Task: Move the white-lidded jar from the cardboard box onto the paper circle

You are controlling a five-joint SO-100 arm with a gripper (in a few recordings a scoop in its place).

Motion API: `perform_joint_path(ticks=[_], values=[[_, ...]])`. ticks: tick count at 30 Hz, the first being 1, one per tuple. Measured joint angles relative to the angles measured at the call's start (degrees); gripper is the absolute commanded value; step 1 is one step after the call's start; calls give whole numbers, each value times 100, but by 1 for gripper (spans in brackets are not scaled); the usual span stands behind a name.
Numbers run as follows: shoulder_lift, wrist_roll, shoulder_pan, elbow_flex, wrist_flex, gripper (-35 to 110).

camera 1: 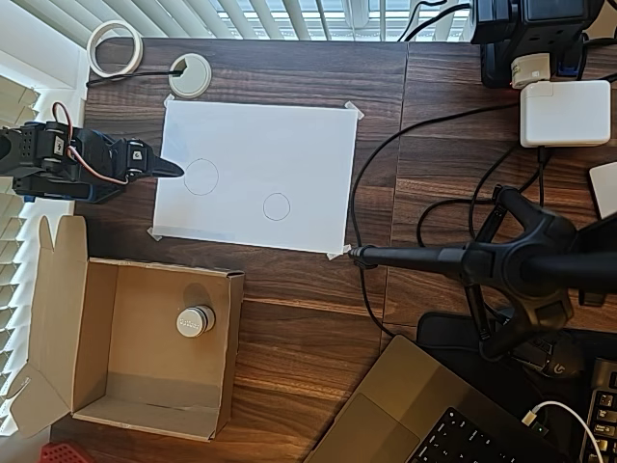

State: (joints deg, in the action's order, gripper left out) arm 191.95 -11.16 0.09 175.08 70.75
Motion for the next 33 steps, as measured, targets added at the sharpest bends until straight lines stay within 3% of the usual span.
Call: perform_joint_path(ticks=[33], values=[[0, -9, 0, 97, -185, 0]])
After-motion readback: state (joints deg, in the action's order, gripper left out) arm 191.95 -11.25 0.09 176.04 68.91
